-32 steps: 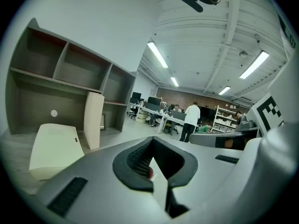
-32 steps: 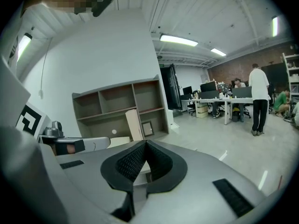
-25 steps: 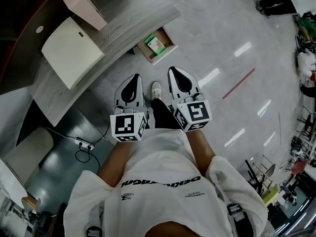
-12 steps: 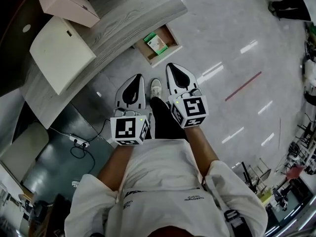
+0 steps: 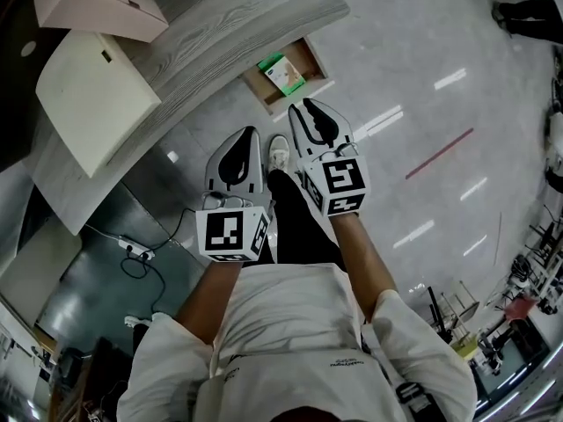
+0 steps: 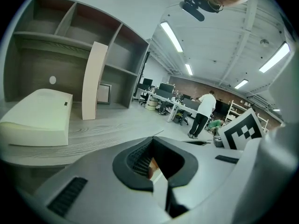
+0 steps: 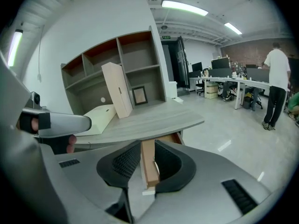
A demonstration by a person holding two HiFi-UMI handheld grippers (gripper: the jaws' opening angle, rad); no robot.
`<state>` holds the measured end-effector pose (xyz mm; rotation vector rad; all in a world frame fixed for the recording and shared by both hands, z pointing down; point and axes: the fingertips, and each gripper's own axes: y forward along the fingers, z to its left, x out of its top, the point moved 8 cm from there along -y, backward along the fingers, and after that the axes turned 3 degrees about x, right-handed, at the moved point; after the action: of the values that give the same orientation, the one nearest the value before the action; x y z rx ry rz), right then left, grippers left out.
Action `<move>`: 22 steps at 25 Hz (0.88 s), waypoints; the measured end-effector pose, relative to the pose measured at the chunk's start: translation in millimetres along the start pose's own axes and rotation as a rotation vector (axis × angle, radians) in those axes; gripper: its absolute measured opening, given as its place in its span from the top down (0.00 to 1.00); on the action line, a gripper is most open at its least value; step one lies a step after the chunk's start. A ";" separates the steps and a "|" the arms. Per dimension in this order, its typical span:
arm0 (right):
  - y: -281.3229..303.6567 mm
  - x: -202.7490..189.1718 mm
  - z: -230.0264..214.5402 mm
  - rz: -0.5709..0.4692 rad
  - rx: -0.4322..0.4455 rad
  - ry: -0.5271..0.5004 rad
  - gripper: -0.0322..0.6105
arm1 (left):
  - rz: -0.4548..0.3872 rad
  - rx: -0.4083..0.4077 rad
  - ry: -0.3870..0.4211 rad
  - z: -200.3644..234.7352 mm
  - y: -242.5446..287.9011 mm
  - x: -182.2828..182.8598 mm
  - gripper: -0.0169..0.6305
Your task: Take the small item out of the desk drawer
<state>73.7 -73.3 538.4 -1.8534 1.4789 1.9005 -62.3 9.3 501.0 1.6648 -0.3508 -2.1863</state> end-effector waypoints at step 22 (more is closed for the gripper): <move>112.9 -71.8 -45.7 0.242 0.073 -0.149 0.48 | 0.055 0.048 -0.064 33.4 41.6 -53.6 0.95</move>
<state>50.3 -125.0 668.0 -1.5244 1.7626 2.0039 -76.0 -5.7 573.8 1.5930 -0.4644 -2.2111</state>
